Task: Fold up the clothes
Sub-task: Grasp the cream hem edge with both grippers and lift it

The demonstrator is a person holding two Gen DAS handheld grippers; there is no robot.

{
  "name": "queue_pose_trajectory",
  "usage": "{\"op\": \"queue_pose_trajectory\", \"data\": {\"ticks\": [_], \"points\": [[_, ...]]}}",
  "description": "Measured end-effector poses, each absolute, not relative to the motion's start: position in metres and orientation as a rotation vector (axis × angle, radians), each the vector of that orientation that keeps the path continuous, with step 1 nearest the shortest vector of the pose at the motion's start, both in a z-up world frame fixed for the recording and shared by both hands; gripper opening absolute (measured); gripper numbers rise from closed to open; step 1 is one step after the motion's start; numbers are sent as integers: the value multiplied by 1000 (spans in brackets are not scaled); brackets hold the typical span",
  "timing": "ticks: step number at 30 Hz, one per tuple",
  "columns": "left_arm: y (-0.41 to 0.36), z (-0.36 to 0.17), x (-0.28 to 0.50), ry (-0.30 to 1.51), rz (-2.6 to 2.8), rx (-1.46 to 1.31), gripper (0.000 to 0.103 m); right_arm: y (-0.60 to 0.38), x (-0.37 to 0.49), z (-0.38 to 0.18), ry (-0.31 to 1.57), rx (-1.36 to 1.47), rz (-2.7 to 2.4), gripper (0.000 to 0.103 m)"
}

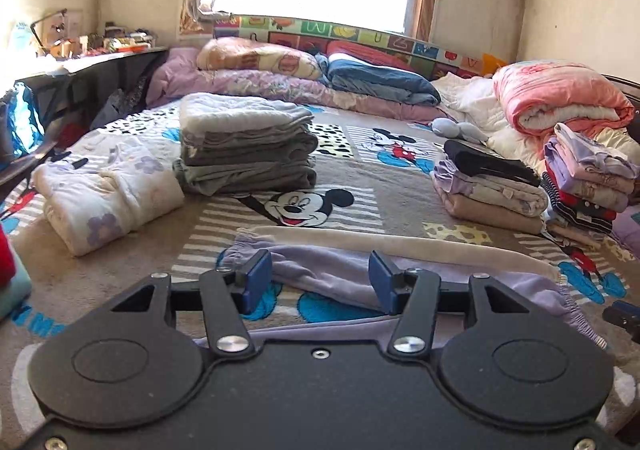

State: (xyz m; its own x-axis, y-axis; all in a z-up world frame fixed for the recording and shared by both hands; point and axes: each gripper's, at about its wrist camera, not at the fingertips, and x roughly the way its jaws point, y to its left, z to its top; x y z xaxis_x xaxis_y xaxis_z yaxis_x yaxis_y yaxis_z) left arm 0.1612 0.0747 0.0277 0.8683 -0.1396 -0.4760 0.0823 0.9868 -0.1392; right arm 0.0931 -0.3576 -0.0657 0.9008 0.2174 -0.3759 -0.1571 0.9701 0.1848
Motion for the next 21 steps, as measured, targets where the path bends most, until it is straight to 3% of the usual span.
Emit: {"op": "queue_pose_trajectory", "data": {"ticks": [5,13,21], "points": [[74,25,218,532,-99,-74,52,-358,146,-68,466,92,218,54],[73,-27,300,646,-121,189,52,-342,233,-71,597,-94,309,53],[87,-60,350,734,-195,205,46,-325,283,-101,743,-210,343,51]]}}
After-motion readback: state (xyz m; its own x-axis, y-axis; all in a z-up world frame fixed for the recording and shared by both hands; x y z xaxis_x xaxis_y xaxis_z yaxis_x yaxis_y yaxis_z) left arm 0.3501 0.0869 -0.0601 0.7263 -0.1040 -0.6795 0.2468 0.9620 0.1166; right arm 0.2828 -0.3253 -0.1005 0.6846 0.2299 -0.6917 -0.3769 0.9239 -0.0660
